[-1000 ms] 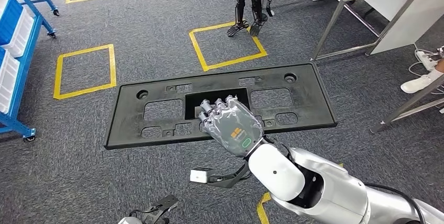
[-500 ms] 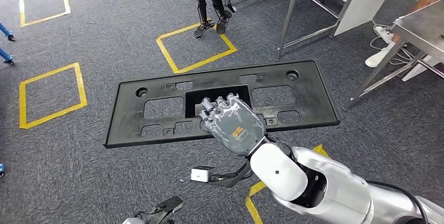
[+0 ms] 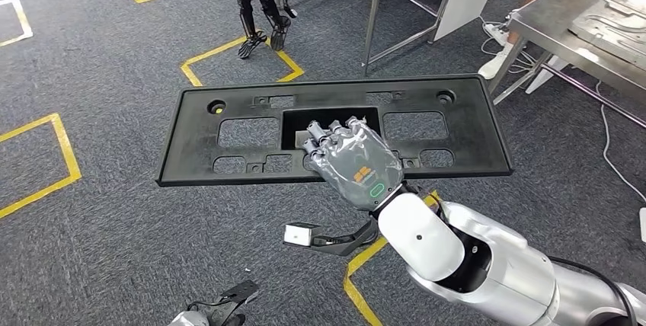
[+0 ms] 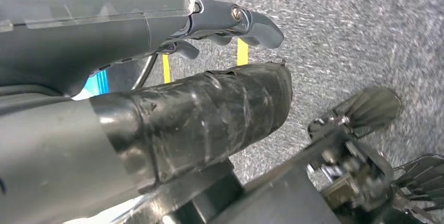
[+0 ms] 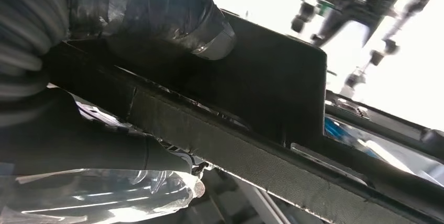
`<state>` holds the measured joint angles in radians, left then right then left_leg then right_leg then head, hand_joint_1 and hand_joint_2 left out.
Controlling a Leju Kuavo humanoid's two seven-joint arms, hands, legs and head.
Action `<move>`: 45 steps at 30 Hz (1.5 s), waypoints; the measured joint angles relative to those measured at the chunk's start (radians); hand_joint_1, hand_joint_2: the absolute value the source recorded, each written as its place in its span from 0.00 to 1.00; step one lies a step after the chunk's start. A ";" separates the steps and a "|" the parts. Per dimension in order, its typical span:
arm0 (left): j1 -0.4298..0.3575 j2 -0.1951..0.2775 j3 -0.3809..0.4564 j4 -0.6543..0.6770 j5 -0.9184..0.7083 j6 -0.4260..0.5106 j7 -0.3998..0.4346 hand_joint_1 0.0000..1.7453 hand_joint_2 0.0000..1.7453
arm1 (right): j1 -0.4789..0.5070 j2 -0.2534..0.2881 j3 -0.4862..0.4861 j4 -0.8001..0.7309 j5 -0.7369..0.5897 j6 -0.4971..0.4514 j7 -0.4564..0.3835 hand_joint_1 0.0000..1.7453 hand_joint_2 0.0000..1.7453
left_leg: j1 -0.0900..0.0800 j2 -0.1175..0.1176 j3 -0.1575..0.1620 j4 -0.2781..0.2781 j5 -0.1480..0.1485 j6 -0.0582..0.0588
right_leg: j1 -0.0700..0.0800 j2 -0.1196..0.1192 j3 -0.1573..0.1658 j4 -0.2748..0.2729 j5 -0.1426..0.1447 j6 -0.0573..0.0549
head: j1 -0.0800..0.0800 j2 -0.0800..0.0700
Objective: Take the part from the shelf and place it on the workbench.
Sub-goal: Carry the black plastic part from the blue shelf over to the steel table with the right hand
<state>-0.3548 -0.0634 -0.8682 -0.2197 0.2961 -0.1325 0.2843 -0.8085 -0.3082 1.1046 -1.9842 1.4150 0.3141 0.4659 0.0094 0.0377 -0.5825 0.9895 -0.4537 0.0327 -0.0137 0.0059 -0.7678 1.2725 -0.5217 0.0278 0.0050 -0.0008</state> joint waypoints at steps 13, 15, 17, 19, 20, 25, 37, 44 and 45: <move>-0.002 0.002 -0.005 0.001 0.014 0.009 0.005 0.00 0.00 | -0.002 -0.015 -0.032 0.004 -0.007 -0.040 0.003 1.00 1.00 | 0.006 -0.023 -0.099 0.237 -0.137 -0.052 | 0.003 0.009 0.137 -0.247 0.092 -0.042 | -0.008 0.000; 0.004 0.004 -0.005 0.002 0.021 0.013 0.008 0.00 0.00 | 0.005 -0.016 -0.032 0.008 -0.009 -0.044 0.003 1.00 1.00 | 0.005 -0.030 -0.138 0.298 -0.137 -0.050 | 0.005 0.034 0.136 -0.245 0.092 -0.043 | -0.009 0.000; 0.007 0.005 -0.005 0.002 0.027 0.016 0.012 0.00 0.00 | 0.009 -0.016 -0.032 0.009 -0.010 -0.046 0.003 1.00 1.00 | 0.005 -0.043 -0.110 0.220 -0.073 -0.043 | 0.006 0.062 0.136 -0.242 0.091 -0.044 | -0.009 0.000; 0.007 0.009 -0.005 0.002 0.032 0.019 0.017 0.00 0.00 | 0.010 -0.016 -0.032 0.009 -0.011 -0.048 0.003 1.00 1.00 | 0.006 -0.083 -0.053 0.093 -0.020 -0.031 | 0.005 0.087 0.134 -0.240 0.092 -0.041 | -0.008 0.000; 0.007 0.011 -0.005 0.003 0.034 0.018 0.021 0.00 0.00 | 0.012 -0.016 -0.032 0.010 -0.010 -0.050 0.002 1.00 1.00 | 0.006 -0.098 -0.035 0.055 -0.010 -0.027 | 0.004 0.097 0.132 -0.241 0.094 -0.036 | -0.008 0.000; 0.011 0.014 -0.005 0.004 0.036 0.006 0.034 0.00 0.00 | 0.028 -0.016 -0.031 0.014 0.000 -0.062 -0.001 1.00 1.00 | 0.008 -0.069 -0.018 0.014 0.001 -0.011 | 0.002 0.087 0.113 -0.229 0.084 -0.008 | -0.006 0.000; 0.022 0.016 -0.005 0.006 0.015 0.002 0.019 0.00 0.00 | 0.056 -0.019 -0.026 0.022 0.012 -0.071 0.002 1.00 1.00 | -0.003 0.052 -0.013 0.031 -0.021 -0.030 | 0.011 -0.054 0.123 -0.237 0.089 -0.014 | 0.002 0.000; 0.014 0.016 -0.008 0.006 0.000 -0.006 0.015 0.00 0.00 | 0.060 -0.024 -0.034 0.020 0.012 -0.053 0.000 1.00 1.00 | 0.005 -0.023 -0.111 0.261 -0.149 -0.052 | 0.006 0.022 0.125 -0.243 0.097 -0.045 | -0.008 0.000; 0.015 0.016 -0.008 0.006 0.000 -0.007 0.015 0.00 0.00 | 0.060 -0.025 -0.034 0.020 0.011 -0.049 -0.003 1.00 1.00 | 0.005 -0.028 -0.131 0.298 -0.155 -0.050 | 0.008 0.035 0.125 -0.242 0.098 -0.046 | -0.008 0.000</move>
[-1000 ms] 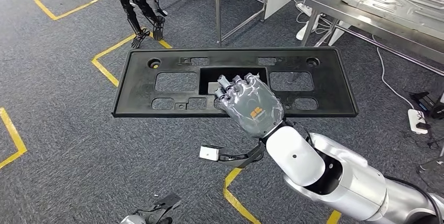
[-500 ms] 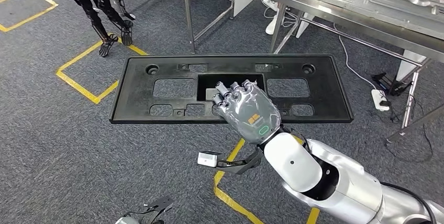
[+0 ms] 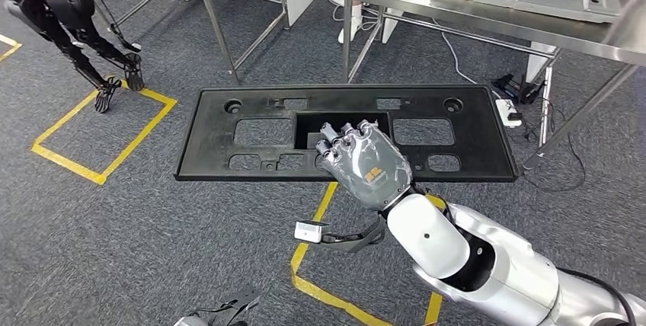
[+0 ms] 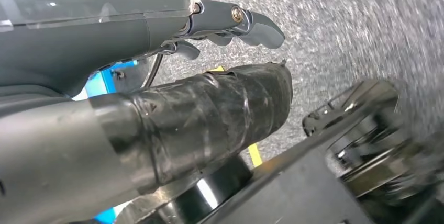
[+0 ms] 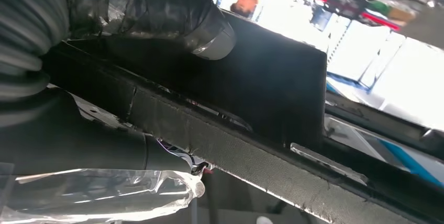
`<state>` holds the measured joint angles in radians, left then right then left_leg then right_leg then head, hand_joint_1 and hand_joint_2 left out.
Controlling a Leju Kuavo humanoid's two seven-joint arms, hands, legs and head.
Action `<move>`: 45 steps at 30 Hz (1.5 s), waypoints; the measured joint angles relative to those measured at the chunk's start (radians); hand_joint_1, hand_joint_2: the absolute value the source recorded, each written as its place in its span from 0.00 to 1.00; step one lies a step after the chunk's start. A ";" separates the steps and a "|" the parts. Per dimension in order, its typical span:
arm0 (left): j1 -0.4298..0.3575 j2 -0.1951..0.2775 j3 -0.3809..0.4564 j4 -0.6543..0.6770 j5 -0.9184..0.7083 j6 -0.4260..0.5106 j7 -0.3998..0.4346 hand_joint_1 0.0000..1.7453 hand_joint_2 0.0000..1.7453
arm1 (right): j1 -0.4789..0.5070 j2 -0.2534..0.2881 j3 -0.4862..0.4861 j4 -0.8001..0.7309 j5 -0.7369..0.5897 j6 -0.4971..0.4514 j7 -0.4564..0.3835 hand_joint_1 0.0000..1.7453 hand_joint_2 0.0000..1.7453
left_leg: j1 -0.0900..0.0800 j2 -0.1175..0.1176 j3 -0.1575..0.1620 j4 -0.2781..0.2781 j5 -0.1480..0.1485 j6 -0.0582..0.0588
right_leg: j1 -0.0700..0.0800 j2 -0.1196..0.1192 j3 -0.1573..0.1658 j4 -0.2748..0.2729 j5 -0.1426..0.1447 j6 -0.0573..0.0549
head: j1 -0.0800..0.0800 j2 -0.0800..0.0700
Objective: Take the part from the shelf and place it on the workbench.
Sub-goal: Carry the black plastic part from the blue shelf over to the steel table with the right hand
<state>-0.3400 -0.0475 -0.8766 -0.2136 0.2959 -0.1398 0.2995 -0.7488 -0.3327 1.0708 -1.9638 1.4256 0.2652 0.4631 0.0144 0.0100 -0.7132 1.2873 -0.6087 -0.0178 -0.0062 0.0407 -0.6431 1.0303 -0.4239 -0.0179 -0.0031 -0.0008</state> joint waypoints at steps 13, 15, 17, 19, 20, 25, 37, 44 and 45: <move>-0.016 0.000 -0.004 0.000 -0.006 -0.005 0.004 0.00 0.00 | -0.017 -0.003 -0.009 -0.004 -0.009 0.008 -0.010 1.00 1.00 | 0.000 -0.024 0.135 -0.300 0.151 0.058 | 0.004 -0.013 -0.063 0.105 -0.056 0.042 | 0.005 0.000; -0.016 0.001 -0.004 0.000 -0.009 -0.007 0.004 0.00 0.00 | -0.018 -0.003 -0.009 -0.004 -0.010 0.011 -0.008 1.00 1.00 | -0.001 -0.007 0.134 -0.300 0.151 0.059 | -0.005 -0.034 -0.117 0.218 -0.110 0.051 | 0.007 0.000; -0.016 0.001 -0.004 0.000 -0.010 -0.008 0.005 0.00 0.00 | -0.019 -0.003 -0.009 -0.004 -0.009 0.017 -0.004 1.00 1.00 | 0.002 0.006 0.133 -0.296 0.148 0.056 | -0.014 -0.038 -0.122 0.241 -0.103 0.059 | 0.007 0.000; -0.017 0.000 -0.004 0.000 -0.010 -0.010 0.005 0.00 0.00 | -0.023 -0.004 -0.009 -0.004 -0.010 0.025 0.000 1.00 1.00 | 0.005 0.014 0.132 -0.286 0.141 0.046 | -0.021 -0.045 -0.057 0.132 -0.042 0.066 | 0.008 0.000; -0.018 0.000 -0.005 0.000 -0.010 -0.010 0.005 0.00 0.00 | -0.026 -0.004 -0.009 -0.004 -0.014 0.029 0.001 1.00 1.00 | 0.004 0.016 0.130 -0.278 0.135 0.039 | -0.019 -0.050 -0.020 0.068 -0.020 0.066 | 0.009 0.000; -0.024 0.000 -0.005 0.000 -0.009 -0.011 0.008 0.00 0.00 | -0.038 -0.003 -0.010 -0.006 -0.032 0.039 0.007 1.00 1.00 | 0.002 0.021 0.127 -0.267 0.122 0.010 | -0.014 -0.049 0.012 0.003 -0.016 0.036 | 0.007 0.000; -0.029 0.005 -0.006 0.000 -0.009 -0.014 0.007 0.00 0.00 | -0.065 0.002 -0.008 -0.007 -0.041 0.050 0.016 1.00 1.00 | -0.012 -0.011 0.078 -0.248 0.160 0.044 | 0.000 -0.017 0.046 -0.004 -0.041 0.018 | -0.001 0.000; -0.031 0.006 -0.014 0.000 -0.008 -0.017 0.005 0.00 0.00 | -0.075 0.002 -0.009 -0.006 -0.043 0.051 0.027 1.00 1.00 | -0.008 -0.011 0.131 -0.298 0.148 0.069 | -0.005 -0.030 -0.021 0.134 -0.096 0.053 | 0.006 0.000; -0.031 0.006 -0.014 0.000 -0.008 -0.017 0.005 0.00 0.00 | -0.076 0.002 -0.008 -0.006 -0.044 0.052 0.027 1.00 1.00 | -0.008 -0.010 0.137 -0.298 0.143 0.070 | -0.006 -0.030 -0.059 0.194 -0.116 0.056 | 0.007 0.000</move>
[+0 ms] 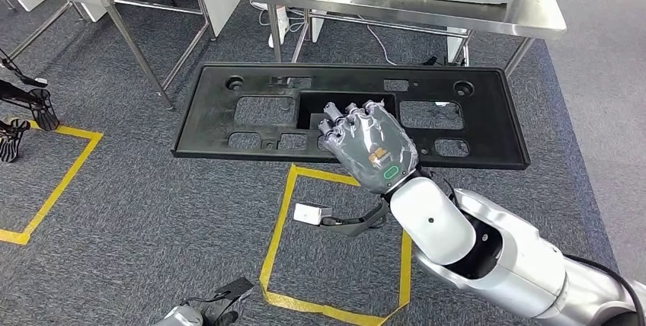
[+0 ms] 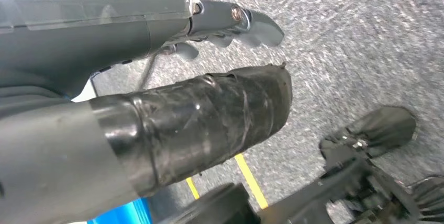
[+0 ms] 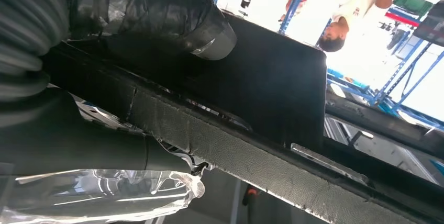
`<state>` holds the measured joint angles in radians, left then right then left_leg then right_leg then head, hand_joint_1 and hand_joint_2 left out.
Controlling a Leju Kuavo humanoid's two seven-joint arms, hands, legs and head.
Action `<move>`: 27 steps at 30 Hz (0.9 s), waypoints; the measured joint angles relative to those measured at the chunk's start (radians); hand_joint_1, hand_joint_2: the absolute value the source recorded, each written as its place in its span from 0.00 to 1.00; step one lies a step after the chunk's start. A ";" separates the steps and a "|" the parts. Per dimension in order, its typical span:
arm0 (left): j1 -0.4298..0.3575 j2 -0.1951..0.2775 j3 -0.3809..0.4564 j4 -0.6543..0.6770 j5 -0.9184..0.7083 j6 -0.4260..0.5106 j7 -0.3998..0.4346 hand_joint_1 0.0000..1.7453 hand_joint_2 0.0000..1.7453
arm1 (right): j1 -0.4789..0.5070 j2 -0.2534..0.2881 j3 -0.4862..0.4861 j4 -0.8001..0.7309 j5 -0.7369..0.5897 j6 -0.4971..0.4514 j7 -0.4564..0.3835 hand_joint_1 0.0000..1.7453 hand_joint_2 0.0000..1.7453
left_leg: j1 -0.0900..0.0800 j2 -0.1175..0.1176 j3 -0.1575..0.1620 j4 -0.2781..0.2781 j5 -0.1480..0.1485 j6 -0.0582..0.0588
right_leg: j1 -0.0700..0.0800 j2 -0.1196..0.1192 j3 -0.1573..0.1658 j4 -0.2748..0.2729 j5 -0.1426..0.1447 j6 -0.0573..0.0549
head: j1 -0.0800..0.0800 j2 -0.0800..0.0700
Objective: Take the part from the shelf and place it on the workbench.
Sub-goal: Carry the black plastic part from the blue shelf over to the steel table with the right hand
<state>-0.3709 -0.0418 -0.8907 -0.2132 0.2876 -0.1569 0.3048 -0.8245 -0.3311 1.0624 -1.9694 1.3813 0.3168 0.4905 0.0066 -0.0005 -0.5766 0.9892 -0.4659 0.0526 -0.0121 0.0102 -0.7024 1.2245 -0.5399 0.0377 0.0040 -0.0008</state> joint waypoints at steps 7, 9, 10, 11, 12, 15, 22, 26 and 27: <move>0.003 -0.001 -0.003 0.000 0.000 -0.003 0.000 0.00 0.00 | -0.004 0.001 0.003 0.006 -0.003 0.000 0.000 1.00 1.00 | 0.004 -0.002 0.068 0.005 -0.067 -0.027 | -0.003 -0.017 0.012 -0.181 0.159 0.001 | 0.005 0.000; 0.000 -0.001 -0.005 0.000 0.000 -0.003 0.000 0.00 0.00 | -0.008 0.004 0.003 0.008 -0.004 0.001 -0.001 1.00 1.00 | 0.002 0.001 0.075 0.005 -0.074 -0.040 | 0.003 -0.017 0.022 -0.202 0.145 -0.018 | 0.003 0.000; -0.001 -0.001 -0.005 0.000 -0.001 -0.003 0.000 0.00 0.00 | -0.009 0.005 0.003 0.008 -0.005 0.001 -0.001 1.00 1.00 | 0.002 0.003 0.074 0.013 -0.074 -0.045 | 0.002 -0.015 0.031 -0.202 0.144 -0.028 | 0.002 0.000; -0.002 -0.001 -0.005 0.000 -0.001 -0.003 0.000 0.00 0.00 | -0.010 0.006 0.003 0.009 -0.005 0.001 -0.001 1.00 1.00 | 0.003 0.003 0.066 0.039 -0.067 -0.049 | 0.000 -0.013 0.042 -0.207 0.137 -0.036 | 0.000 0.000; -0.003 -0.001 -0.005 0.000 0.000 -0.004 0.000 0.00 0.00 | -0.011 0.007 0.003 0.010 -0.006 0.001 -0.001 1.00 1.00 | 0.004 0.003 0.042 0.084 -0.059 -0.053 | -0.001 -0.011 0.055 -0.210 0.130 -0.043 | -0.001 0.000; -0.002 -0.001 -0.006 0.000 0.000 -0.004 0.000 0.00 0.00 | -0.011 0.010 0.004 0.013 -0.008 0.001 -0.003 1.00 1.00 | 0.006 0.003 -0.088 0.266 -0.092 -0.066 | -0.002 -0.007 0.098 -0.218 0.099 -0.053 | -0.006 0.000; 0.011 0.003 -0.006 0.004 0.005 -0.004 0.001 0.00 0.00 | -0.009 0.015 0.006 0.023 -0.009 0.000 -0.004 1.00 1.00 | -0.013 -0.003 -0.156 0.065 0.058 -0.028 | 0.003 0.010 0.214 -0.223 0.002 -0.043 | -0.008 0.000; 0.013 0.003 -0.007 0.007 0.015 -0.001 0.006 0.00 0.00 | -0.011 0.024 0.011 0.026 -0.010 -0.002 -0.004 1.00 1.00 | -0.016 -0.007 -0.113 0.014 0.094 -0.009 | 0.005 0.013 0.243 -0.205 0.001 -0.018 | -0.010 0.000; 0.012 0.003 -0.007 0.007 0.017 0.000 0.007 0.00 0.00 | -0.013 0.025 0.011 0.026 -0.010 -0.003 -0.004 1.00 1.00 | -0.013 -0.007 -0.092 0.005 0.085 -0.005 | 0.005 0.009 0.229 -0.171 0.013 -0.014 | -0.008 0.000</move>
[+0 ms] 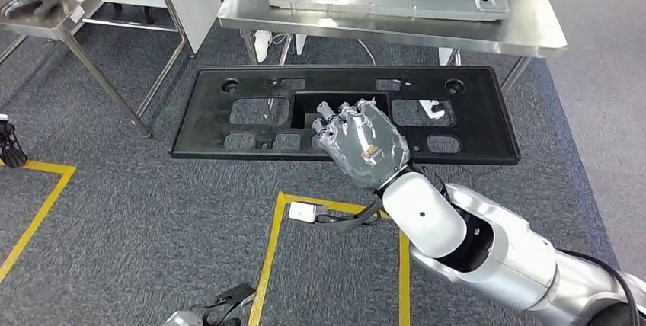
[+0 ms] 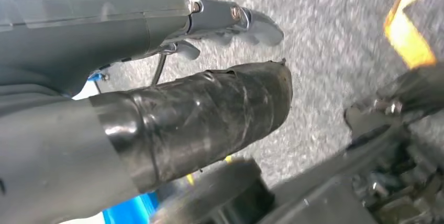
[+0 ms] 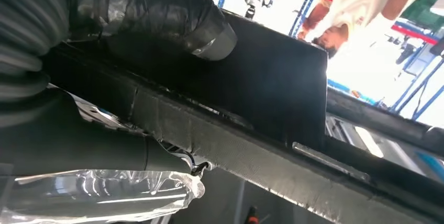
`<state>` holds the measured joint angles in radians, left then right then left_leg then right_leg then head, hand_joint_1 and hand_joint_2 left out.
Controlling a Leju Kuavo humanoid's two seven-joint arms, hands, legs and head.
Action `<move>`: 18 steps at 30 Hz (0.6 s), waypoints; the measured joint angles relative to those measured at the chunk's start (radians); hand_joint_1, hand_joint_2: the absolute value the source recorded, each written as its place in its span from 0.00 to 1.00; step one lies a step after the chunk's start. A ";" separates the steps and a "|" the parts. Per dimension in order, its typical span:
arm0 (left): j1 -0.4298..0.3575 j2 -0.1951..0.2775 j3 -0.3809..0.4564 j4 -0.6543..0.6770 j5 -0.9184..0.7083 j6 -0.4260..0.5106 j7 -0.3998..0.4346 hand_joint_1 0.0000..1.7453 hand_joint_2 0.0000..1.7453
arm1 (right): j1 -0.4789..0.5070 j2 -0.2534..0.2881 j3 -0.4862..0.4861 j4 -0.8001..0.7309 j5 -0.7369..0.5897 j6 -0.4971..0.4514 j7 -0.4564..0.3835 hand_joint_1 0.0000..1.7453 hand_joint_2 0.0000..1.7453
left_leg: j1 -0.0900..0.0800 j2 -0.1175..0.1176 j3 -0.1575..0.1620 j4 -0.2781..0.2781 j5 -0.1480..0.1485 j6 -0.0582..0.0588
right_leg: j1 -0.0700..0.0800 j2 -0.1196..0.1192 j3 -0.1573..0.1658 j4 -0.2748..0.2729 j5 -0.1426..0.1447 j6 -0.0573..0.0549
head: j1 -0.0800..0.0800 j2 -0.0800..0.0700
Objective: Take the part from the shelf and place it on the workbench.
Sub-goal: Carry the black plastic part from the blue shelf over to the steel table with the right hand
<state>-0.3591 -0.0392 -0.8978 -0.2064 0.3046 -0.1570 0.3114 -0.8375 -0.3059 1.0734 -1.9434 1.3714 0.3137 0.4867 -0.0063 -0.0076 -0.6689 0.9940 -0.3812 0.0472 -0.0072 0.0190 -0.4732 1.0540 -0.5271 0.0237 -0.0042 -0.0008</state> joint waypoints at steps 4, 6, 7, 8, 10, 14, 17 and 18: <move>0.000 0.000 0.000 0.000 0.004 0.004 0.003 0.00 0.00 | -0.004 0.004 0.007 0.001 0.000 -0.004 0.000 1.00 1.00 | 0.004 -0.005 0.077 -0.020 -0.046 0.007 | -0.003 -0.011 -0.142 0.172 -0.056 0.013 | 0.003 0.000; 0.007 0.000 0.000 0.000 0.008 0.004 0.005 0.00 0.00 | -0.001 0.007 0.015 0.005 0.000 -0.005 0.000 1.00 1.00 | 0.004 -0.010 0.120 -0.022 -0.080 0.006 | -0.004 -0.011 -0.202 0.175 -0.127 0.015 | 0.003 0.000; 0.012 0.000 0.000 0.000 0.011 0.004 0.006 0.00 0.00 | 0.001 0.007 0.018 0.007 0.000 -0.005 0.000 1.00 1.00 | 0.004 -0.012 0.145 -0.022 -0.099 0.005 | -0.003 -0.011 -0.221 0.147 -0.130 0.013 | 0.003 0.000; 0.017 0.000 0.000 0.000 0.012 0.004 0.007 0.00 0.00 | 0.003 0.008 0.021 0.009 0.000 -0.005 0.000 1.00 1.00 | 0.004 -0.013 0.165 -0.023 -0.119 0.002 | -0.003 -0.011 -0.234 0.103 -0.085 0.010 | 0.003 0.000; 0.023 0.000 0.000 0.002 0.016 0.005 0.009 0.00 0.00 | 0.007 0.008 0.024 0.015 0.000 -0.008 0.000 1.00 1.00 | 0.002 -0.016 0.204 -0.016 -0.159 -0.006 | 0.002 -0.014 -0.252 0.001 0.091 0.001 | 0.003 0.000; 0.020 0.000 -0.001 0.004 0.023 0.014 0.011 0.00 0.00 | 0.007 0.019 0.027 0.020 0.006 -0.010 0.003 1.00 1.00 | 0.002 -0.017 0.221 0.035 -0.179 -0.031 | 0.009 -0.013 -0.225 -0.032 0.173 -0.031 | 0.000 0.000; 0.009 0.000 -0.001 0.004 0.032 0.020 0.009 0.00 0.00 | -0.006 0.033 0.028 0.019 0.021 0.005 0.010 1.00 1.00 | 0.006 -0.008 0.100 0.221 -0.130 -0.049 | 0.004 -0.012 -0.175 -0.045 0.138 -0.048 | -0.004 0.000; 0.007 -0.001 -0.001 0.004 0.033 0.021 0.009 0.00 0.00 | -0.009 0.037 0.030 0.019 0.022 0.017 0.012 1.00 1.00 | 0.009 -0.005 0.052 0.270 -0.146 -0.055 | 0.003 -0.011 -0.155 -0.049 0.123 -0.050 | -0.006 0.000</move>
<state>-0.3520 -0.0403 -0.8984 -0.2026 0.3381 -0.1363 0.3202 -0.8462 -0.2689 1.1030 -1.9245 1.3938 0.3311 0.4984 0.0023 -0.0124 -0.6169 1.2641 -0.5270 -0.0074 -0.0043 0.0079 -0.6283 1.0049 -0.4039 -0.0263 -0.0107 -0.0009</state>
